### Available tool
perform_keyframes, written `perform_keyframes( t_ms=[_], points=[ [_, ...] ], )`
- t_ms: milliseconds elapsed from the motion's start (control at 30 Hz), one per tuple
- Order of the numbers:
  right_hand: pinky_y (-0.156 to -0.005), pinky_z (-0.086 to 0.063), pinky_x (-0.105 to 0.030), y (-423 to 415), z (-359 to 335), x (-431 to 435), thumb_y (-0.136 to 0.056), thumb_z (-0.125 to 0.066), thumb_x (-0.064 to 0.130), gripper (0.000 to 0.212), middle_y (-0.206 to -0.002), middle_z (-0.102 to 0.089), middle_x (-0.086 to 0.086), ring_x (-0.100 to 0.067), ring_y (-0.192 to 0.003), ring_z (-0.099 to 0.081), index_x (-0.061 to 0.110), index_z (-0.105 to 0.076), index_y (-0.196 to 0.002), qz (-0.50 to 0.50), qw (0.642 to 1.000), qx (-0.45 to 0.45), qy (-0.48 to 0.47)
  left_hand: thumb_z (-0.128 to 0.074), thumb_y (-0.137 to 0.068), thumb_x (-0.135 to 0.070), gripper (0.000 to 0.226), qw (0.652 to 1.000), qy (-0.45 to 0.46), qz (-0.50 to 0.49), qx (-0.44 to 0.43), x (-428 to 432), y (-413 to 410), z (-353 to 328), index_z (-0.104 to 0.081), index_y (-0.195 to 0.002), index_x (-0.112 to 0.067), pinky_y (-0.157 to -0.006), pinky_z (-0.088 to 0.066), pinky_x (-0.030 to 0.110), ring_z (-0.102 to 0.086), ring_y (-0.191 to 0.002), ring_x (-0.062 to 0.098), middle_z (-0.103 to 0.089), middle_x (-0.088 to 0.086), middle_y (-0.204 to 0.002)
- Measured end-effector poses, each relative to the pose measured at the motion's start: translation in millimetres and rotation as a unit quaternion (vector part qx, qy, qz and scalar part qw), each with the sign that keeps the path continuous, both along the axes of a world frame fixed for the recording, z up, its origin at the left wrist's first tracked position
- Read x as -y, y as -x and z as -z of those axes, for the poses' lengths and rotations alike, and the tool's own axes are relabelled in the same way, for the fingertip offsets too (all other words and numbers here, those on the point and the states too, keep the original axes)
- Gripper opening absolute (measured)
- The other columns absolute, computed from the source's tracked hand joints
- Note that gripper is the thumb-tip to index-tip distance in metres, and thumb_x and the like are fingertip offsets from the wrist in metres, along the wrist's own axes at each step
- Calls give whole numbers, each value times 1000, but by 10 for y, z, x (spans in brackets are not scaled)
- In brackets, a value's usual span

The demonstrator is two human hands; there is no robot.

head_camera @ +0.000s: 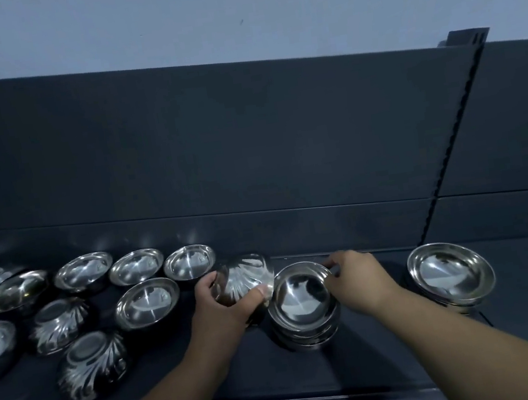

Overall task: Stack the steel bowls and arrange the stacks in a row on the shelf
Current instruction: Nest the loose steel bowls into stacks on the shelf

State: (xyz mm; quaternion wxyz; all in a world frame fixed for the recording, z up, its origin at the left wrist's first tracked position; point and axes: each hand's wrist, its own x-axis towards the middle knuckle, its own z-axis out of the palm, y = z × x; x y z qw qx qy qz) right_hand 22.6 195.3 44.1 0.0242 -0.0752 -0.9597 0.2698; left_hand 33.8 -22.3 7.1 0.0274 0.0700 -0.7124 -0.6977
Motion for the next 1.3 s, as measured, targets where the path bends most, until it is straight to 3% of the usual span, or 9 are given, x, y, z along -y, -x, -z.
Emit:
perform_keyframes(
  t_ms=[200,367,533,667,800,1000,1100,1233,1300],
  points=[
    [-78,-51,-22,-18,169,-30,-83,-58,29,28,-95,-74,-2,-18,-93,-67,23,-71,-107,20,999,-8,29,-82,-49,-58,97,996,-71,24,51,-68,-18,-25,-44,-132,-26,-95,-53,42,-67,-105,18,-65,0,-119],
    [-83,-52,-27,-40,149,-79,-83,-64,40,35,-106,-70,5,-16,-100,-64,28,-64,-116,7,1000,-14,-3,-73,-62,-59,74,985,-114,98,82,-90,-14,-202,-57,-120,-15,-69,-51,35,-66,-81,18,-72,5,-97],
    [-93,-45,-16,-43,-132,-5,-80,-78,29,49,-109,-59,17,-2,-103,-59,35,-62,-125,-93,971,-162,152,-51,-84,-63,54,962,-87,219,136,-117,1,-453,-69,-113,-21,-69,-52,32,-66,-88,18,-73,7,-105],
    [-88,-50,-13,-32,-316,63,-81,-77,22,26,-99,-70,16,2,-93,-65,30,-74,-106,-121,956,-205,169,-45,-81,-71,64,944,-63,266,185,-148,13,-565,-69,-114,-22,-69,-54,32,-69,-93,19,-73,6,-110],
    [-80,-53,-14,-20,-328,43,-85,-74,24,11,-85,-74,16,5,-82,-68,28,-77,-95,-87,963,-201,160,-42,-84,-71,60,953,-56,251,157,-163,9,-541,-65,-118,-27,-87,-57,43,-69,-103,22,-72,3,-113],
    [-63,-42,-1,-88,-189,-38,-84,-70,27,7,-74,-72,13,4,-73,-65,24,-76,-84,-29,986,-130,99,-59,-94,-25,12,988,80,127,40,-249,-15,-349,-64,-105,-23,-72,-61,44,-70,-82,19,-70,5,-95],
    [-71,-43,-11,-132,-67,-76,-86,-68,33,12,-86,-73,11,-3,-80,-65,26,-74,-93,6,989,-86,118,-48,-95,-21,20,982,161,89,48,-255,83,-245,-64,-99,-10,-60,-61,41,-70,-70,26,-67,11,-91],
    [-92,-53,-32,-213,203,-132,-86,-64,45,41,-115,-68,5,-13,-105,-63,26,-64,-122,56,982,-2,179,-40,-95,-20,28,978,178,83,68,-289,202,-122,-61,-91,-3,-45,-53,30,-71,-60,32,-68,20,-71],
    [-90,-55,-37,-257,349,-145,-87,-64,42,37,-115,-69,4,-15,-99,-65,25,-65,-121,73,972,26,223,-39,-96,-21,28,976,191,83,66,-294,227,-80,-61,-87,-6,-41,-48,25,-69,-54,27,-67,17,-66]
  ],
)
